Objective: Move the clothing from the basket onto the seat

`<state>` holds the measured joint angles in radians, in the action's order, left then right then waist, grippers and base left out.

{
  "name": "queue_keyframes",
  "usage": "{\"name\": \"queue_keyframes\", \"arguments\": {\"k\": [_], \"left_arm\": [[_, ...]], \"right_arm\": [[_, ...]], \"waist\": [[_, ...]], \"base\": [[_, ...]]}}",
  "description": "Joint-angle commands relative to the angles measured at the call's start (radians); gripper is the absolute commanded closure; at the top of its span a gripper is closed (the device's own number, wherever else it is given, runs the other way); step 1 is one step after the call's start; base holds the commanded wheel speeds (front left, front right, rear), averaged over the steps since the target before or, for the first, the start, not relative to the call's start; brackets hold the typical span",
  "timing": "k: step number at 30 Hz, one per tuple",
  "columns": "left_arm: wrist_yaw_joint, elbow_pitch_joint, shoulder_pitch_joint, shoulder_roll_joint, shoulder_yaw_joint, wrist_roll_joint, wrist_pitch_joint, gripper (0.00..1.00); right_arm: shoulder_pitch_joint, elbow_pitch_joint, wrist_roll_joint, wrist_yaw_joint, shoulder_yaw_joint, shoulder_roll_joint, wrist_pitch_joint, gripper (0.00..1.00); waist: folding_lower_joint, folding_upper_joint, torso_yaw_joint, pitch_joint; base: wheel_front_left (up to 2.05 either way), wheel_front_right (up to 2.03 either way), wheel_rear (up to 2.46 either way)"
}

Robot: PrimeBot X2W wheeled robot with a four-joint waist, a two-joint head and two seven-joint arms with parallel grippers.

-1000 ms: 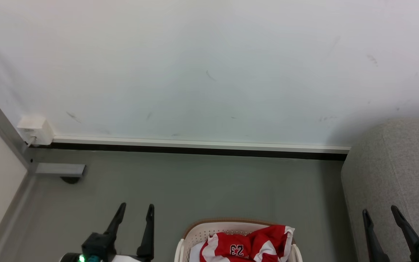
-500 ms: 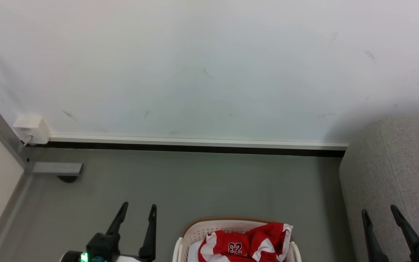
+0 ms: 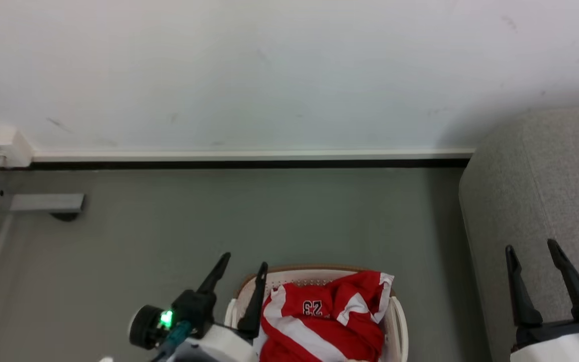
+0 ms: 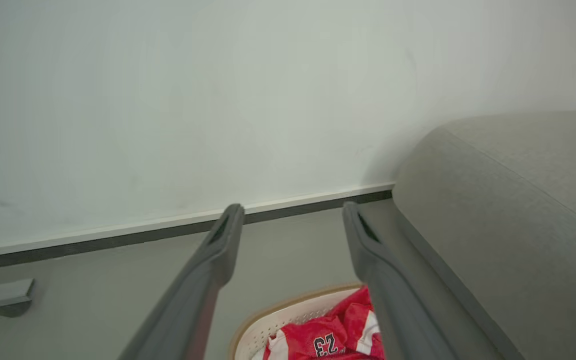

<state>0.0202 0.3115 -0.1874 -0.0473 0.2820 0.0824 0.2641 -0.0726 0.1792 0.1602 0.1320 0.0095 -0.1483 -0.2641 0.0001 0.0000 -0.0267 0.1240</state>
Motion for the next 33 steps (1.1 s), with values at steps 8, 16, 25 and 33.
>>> {"name": "queue_keyframes", "arguments": {"k": [8, 16, 25, 33], "left_arm": [[-0.019, 0.288, -0.238, -0.006, 0.189, 0.059, 0.001, 0.00], [-0.040, 0.539, -0.488, -0.007, 0.357, 0.150, -0.019, 0.00], [-0.057, 0.701, -0.651, -0.006, 0.472, 0.260, -0.084, 0.00], [-0.096, 0.806, -0.770, -0.006, 0.533, 0.303, -0.117, 0.00]], "right_arm": [[-0.117, -0.068, 0.007, -0.002, -0.015, 0.009, 0.000, 0.00], [-0.224, -0.140, 0.000, -0.002, -0.008, 0.026, 0.000, 0.00], [-0.281, -0.206, -0.009, -0.002, -0.012, 0.026, 0.000, 0.00], [-0.311, -0.273, 0.002, -0.002, -0.005, 0.034, 0.000, 0.00]], "waist": [[-0.0001, 0.0000, -0.096, 0.253], [-0.0001, 0.0000, -0.146, 0.475], [-0.0001, 0.0000, -0.167, 0.617], [-0.0001, 0.0000, -0.185, 0.726]], "base": [[0.00, 0.00, 0.00], [0.00, 0.00, 0.00], [0.00, 0.00, 0.00], [0.00, 0.00, 0.00]]}}
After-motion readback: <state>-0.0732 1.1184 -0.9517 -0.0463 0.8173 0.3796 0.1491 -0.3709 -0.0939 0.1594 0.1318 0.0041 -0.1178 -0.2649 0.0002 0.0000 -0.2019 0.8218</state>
